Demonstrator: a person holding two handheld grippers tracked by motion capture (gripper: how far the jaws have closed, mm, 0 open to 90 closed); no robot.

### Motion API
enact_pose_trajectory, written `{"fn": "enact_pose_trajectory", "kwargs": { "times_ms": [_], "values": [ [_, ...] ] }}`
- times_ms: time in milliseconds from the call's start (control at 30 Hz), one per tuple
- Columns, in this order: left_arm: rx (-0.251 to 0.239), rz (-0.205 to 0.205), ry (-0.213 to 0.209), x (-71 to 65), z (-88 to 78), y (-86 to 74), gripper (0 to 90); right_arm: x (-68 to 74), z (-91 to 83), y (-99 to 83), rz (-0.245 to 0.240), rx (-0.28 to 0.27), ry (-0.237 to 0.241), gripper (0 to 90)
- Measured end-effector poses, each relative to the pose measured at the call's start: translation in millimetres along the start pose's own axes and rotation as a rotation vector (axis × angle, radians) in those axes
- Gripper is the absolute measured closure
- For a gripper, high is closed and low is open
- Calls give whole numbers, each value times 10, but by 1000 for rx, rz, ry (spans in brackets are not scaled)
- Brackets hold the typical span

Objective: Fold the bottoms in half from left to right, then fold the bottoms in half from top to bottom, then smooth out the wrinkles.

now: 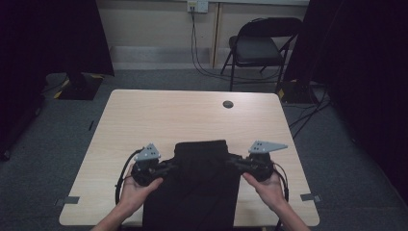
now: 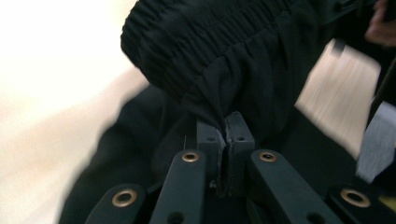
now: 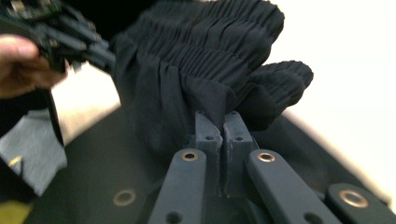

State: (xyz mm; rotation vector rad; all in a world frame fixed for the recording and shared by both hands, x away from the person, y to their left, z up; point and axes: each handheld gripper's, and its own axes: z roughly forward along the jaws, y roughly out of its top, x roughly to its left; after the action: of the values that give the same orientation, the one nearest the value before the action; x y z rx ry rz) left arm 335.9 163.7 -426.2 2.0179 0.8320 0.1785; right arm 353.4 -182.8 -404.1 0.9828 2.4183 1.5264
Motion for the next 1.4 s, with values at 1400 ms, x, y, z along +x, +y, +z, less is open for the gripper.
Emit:
{"fn": "enact_pose_trajectory", "kwargs": {
  "times_ms": [1400],
  "values": [
    [55, -131, 374, 1458, 1146, 297, 877, -1232, 1919, 403, 28, 202, -356, 873]
  ]
}}
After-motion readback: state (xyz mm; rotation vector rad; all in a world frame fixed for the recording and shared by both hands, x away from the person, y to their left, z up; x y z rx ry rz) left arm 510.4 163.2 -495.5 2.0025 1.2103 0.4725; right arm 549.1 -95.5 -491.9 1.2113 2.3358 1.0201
